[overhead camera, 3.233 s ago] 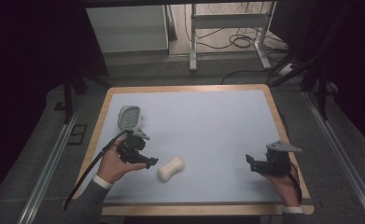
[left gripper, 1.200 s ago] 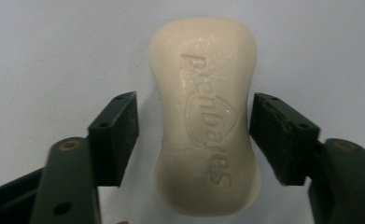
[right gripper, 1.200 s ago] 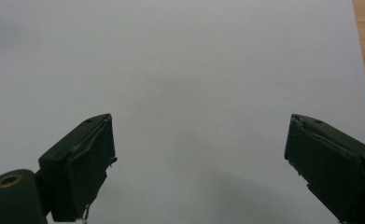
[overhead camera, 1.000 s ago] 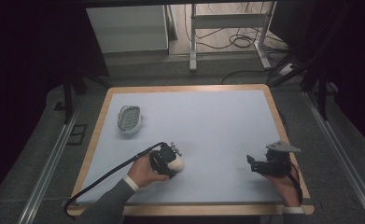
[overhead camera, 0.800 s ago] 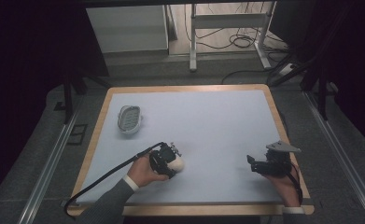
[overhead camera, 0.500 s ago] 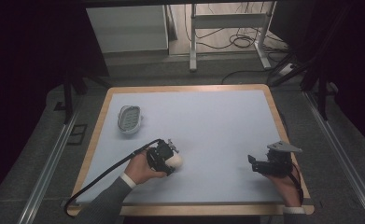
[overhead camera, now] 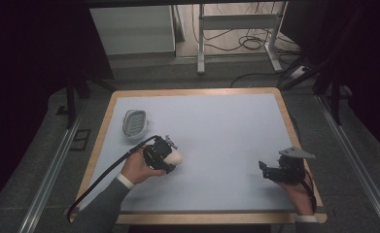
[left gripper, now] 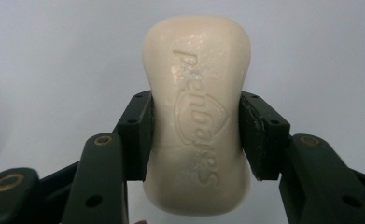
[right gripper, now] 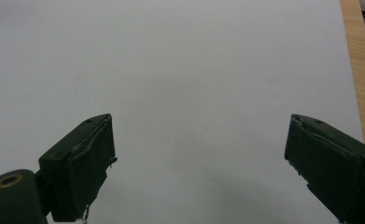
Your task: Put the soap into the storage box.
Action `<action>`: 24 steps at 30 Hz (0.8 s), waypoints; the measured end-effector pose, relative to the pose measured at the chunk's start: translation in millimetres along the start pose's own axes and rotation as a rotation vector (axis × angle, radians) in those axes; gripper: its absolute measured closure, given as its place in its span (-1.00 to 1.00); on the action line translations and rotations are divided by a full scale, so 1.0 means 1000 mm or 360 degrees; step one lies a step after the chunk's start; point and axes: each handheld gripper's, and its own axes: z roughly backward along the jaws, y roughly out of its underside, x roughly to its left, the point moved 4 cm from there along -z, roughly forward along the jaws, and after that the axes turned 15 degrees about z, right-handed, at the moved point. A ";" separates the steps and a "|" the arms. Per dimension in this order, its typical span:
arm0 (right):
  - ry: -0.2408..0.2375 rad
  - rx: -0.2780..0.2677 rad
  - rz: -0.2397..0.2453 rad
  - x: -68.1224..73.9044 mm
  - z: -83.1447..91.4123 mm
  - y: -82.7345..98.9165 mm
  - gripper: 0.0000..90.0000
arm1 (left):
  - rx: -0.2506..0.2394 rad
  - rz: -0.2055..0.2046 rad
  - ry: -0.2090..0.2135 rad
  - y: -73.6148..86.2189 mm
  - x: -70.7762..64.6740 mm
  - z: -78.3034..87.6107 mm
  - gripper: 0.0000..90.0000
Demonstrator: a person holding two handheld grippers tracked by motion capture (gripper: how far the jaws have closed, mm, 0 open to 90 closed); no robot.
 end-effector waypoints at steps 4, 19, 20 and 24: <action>0.0014 0.0001 -0.0012 0.000 0.001 -0.001 -0.81 | -0.0020 -0.0007 0.0000 0.001 0.001 0.007 0.10; 0.0022 0.0007 -0.0024 -0.002 0.001 0.000 -0.81 | -0.0062 0.0056 -0.0008 -0.004 0.018 0.017 0.10; 0.0022 0.0008 -0.0021 -0.002 0.001 0.000 -0.81 | -0.0069 0.0059 -0.0005 -0.004 0.019 0.017 0.10; 0.0019 0.0007 -0.0019 -0.001 0.001 0.000 -0.81 | -0.0096 0.0093 0.0010 -0.006 0.021 0.019 0.10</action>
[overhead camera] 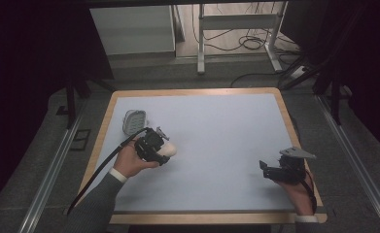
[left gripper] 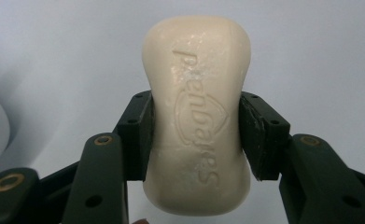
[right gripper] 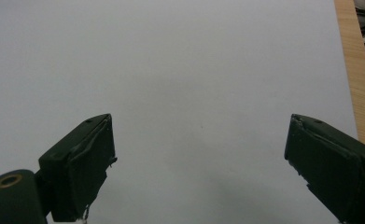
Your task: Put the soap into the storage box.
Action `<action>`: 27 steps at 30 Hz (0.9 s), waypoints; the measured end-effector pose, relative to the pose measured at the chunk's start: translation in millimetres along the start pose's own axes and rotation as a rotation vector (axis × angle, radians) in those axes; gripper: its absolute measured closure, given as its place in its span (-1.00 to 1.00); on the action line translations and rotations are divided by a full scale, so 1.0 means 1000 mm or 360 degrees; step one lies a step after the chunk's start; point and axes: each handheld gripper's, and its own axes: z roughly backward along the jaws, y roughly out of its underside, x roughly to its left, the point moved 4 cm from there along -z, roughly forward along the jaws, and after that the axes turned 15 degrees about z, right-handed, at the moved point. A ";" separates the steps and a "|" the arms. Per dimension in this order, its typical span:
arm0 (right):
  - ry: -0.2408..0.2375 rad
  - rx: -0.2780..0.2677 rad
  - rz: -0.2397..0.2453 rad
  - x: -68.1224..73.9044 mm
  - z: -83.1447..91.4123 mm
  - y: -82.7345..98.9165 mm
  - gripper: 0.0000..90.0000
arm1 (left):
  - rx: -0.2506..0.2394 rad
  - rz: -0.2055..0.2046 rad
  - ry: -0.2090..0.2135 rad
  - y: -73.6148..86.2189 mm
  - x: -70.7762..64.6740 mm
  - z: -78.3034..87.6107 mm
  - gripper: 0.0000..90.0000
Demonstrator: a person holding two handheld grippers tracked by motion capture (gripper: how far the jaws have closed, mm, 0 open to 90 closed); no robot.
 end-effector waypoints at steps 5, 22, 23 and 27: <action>0.0003 -0.0004 -0.0010 -0.001 0.001 0.000 -0.81 | -0.0012 0.0016 -0.0019 -0.003 0.005 0.003 0.10; 0.0002 0.0006 -0.0002 0.000 -0.001 0.000 -0.81 | -0.0058 0.0050 -0.0027 -0.024 0.018 0.010 0.10; 0.0000 0.0007 -0.0001 0.000 -0.001 0.000 -0.81 | -0.0058 0.0055 -0.0024 -0.025 0.019 0.010 0.10; -0.0001 0.0007 -0.0001 0.000 -0.001 0.000 -0.81 | -0.0063 0.0065 -0.0038 -0.030 0.023 0.010 0.10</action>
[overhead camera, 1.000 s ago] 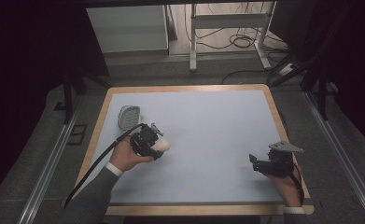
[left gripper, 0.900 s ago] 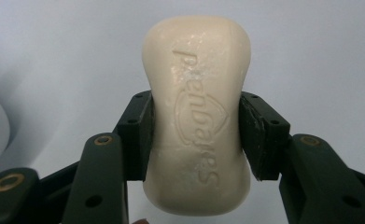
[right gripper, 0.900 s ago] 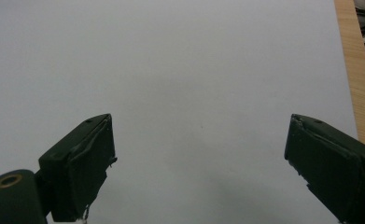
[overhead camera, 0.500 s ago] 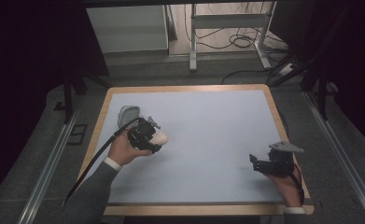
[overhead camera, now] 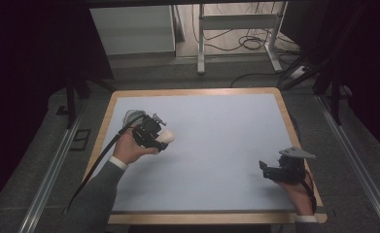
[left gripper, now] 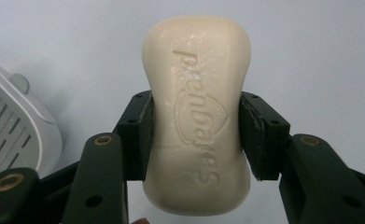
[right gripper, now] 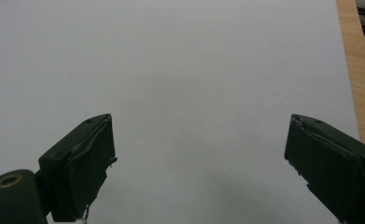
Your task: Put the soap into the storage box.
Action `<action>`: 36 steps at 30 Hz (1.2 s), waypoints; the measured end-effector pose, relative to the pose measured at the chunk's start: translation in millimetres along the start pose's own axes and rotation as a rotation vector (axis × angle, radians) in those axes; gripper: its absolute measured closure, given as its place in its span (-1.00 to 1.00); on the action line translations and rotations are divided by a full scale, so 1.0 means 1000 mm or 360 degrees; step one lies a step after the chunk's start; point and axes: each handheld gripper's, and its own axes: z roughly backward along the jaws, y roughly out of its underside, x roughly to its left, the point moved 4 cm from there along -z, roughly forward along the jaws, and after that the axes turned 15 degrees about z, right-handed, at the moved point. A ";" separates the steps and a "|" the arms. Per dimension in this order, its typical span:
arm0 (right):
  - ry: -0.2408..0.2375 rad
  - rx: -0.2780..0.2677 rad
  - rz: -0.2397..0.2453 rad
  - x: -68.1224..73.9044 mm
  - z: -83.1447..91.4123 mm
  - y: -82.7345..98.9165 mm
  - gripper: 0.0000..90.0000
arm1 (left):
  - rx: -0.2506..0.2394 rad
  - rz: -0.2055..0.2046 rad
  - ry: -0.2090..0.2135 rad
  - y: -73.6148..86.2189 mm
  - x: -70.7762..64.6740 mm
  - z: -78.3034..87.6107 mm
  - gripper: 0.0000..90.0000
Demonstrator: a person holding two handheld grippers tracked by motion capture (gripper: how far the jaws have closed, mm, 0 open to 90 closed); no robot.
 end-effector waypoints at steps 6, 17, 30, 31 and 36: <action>-0.0001 0.0004 0.0003 -0.001 0.000 0.001 -0.81 | 0.0011 0.0026 -0.0006 -0.006 0.008 -0.002 0.10; 0.0000 0.0011 0.0007 -0.001 -0.002 0.002 -0.81 | 0.0036 0.0060 -0.0034 -0.012 0.021 -0.005 0.10; -0.0002 0.0013 0.0011 0.000 -0.003 0.002 -0.81 | 0.0026 0.0071 -0.0062 -0.023 0.030 0.000 0.10; -0.0002 0.0014 0.0008 -0.001 -0.002 0.002 -0.81 | 0.0026 0.0071 -0.0062 -0.023 0.030 0.000 0.10; 0.0001 0.0014 0.0007 -0.002 -0.002 0.002 -0.81 | 0.0024 0.0097 -0.0070 -0.026 0.036 0.000 0.10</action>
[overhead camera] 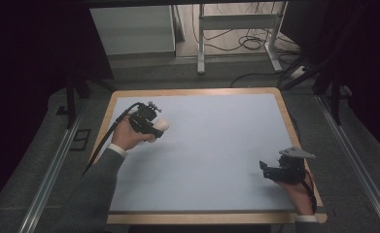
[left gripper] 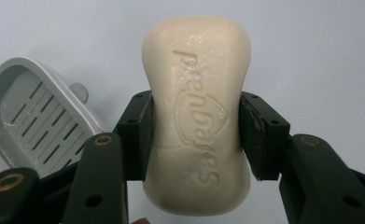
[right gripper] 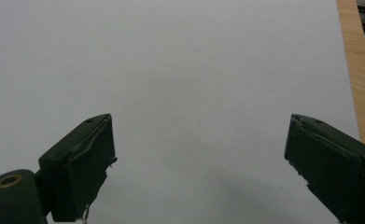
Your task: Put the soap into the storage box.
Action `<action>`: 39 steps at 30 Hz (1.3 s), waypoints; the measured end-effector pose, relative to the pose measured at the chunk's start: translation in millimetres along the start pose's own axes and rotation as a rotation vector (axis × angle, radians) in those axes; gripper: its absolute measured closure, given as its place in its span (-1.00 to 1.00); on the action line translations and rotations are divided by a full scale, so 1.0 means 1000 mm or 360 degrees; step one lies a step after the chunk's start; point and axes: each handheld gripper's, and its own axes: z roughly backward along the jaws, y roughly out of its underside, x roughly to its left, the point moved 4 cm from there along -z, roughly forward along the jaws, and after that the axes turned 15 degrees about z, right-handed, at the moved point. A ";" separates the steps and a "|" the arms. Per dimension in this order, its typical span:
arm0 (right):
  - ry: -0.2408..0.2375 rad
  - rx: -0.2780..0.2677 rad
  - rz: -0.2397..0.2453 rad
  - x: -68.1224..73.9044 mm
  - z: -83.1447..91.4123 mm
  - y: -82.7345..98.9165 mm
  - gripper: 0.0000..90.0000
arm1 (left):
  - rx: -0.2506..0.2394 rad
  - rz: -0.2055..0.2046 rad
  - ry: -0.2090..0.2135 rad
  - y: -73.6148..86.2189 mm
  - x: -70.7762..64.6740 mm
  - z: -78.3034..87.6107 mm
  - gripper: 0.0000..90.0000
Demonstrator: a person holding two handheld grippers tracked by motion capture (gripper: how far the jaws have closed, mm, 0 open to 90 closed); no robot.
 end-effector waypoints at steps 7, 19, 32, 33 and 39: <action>0.0000 0.0004 -0.0002 0.001 -0.001 0.000 -0.81 | -0.0011 0.0043 -0.0020 -0.006 0.010 0.001 0.10; -0.0002 0.0016 -0.0003 0.001 -0.002 0.001 -0.81 | -0.0016 0.0137 -0.0051 -0.014 0.027 -0.004 0.10; 0.0005 0.0026 -0.0012 -0.001 -0.002 0.002 -0.81 | -0.0006 0.0240 -0.0081 -0.018 0.044 -0.008 0.10; 0.0005 0.0027 -0.0012 -0.001 -0.002 0.002 -0.81 | -0.0006 0.0240 -0.0081 -0.018 0.044 -0.008 0.10; 0.0006 0.0029 -0.0015 -0.001 -0.002 0.002 -0.81 | 0.0029 0.0282 -0.0097 -0.019 0.053 -0.011 0.10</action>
